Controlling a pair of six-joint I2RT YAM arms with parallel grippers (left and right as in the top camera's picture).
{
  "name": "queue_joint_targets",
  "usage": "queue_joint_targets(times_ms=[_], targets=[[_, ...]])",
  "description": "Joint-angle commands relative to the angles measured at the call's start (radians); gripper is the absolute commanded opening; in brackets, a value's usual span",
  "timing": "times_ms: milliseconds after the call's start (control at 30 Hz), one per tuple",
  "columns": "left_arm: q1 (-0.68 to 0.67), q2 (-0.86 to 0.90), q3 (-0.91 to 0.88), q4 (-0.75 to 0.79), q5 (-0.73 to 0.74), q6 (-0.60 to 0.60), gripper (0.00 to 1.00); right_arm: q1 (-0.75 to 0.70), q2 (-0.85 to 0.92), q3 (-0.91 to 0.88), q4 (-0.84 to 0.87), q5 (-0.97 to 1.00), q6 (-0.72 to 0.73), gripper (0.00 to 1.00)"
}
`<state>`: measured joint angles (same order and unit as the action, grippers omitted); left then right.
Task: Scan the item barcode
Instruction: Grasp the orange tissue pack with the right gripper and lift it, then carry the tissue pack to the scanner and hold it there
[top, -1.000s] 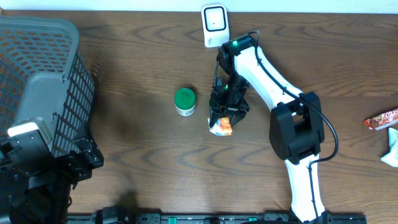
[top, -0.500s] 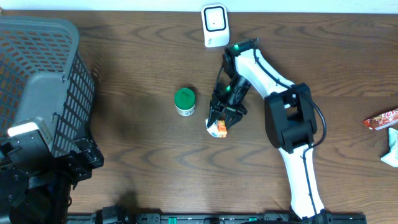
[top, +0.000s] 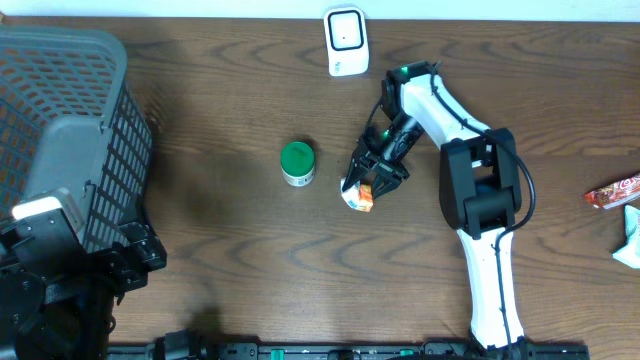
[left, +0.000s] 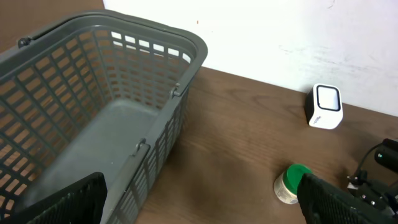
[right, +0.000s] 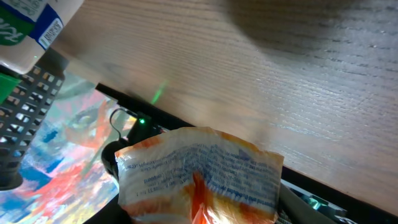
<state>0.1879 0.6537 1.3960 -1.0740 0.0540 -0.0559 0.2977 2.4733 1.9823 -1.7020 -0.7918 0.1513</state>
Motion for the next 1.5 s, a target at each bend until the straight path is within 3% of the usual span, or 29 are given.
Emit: queue_joint_targets(times_ms=[0,500,733,967,1233,1367,1467], targets=[[-0.003,-0.002,-0.001,0.000,0.010,-0.009,0.98,0.000,-0.010,0.000,-0.001,-0.048,-0.011,0.48],[-0.003,-0.002,-0.001,0.000,0.010,-0.009,0.98,-0.003,-0.069,0.013,0.000,-0.255,-0.027,0.44],[-0.003,-0.002,-0.001,0.000,0.010,-0.009,0.98,-0.002,-0.115,0.196,0.050,-0.248,-0.012,0.38],[-0.003,-0.002,-0.001,0.000,0.010,-0.009,0.98,0.005,-0.115,0.542,0.176,-0.006,0.162,0.38],[-0.003,-0.002,-0.001,0.000,0.010,-0.009,0.98,0.033,-0.117,0.954,0.127,0.224,0.222,0.36],[-0.003,-0.002,-0.001,0.000,0.010,-0.009,0.98,0.074,-0.127,1.069,0.047,0.343,0.237,0.38],[-0.003,-0.002,-0.001,0.000,0.010,-0.009,0.98,0.122,-0.130,1.089,0.026,0.575,0.194,0.41]])
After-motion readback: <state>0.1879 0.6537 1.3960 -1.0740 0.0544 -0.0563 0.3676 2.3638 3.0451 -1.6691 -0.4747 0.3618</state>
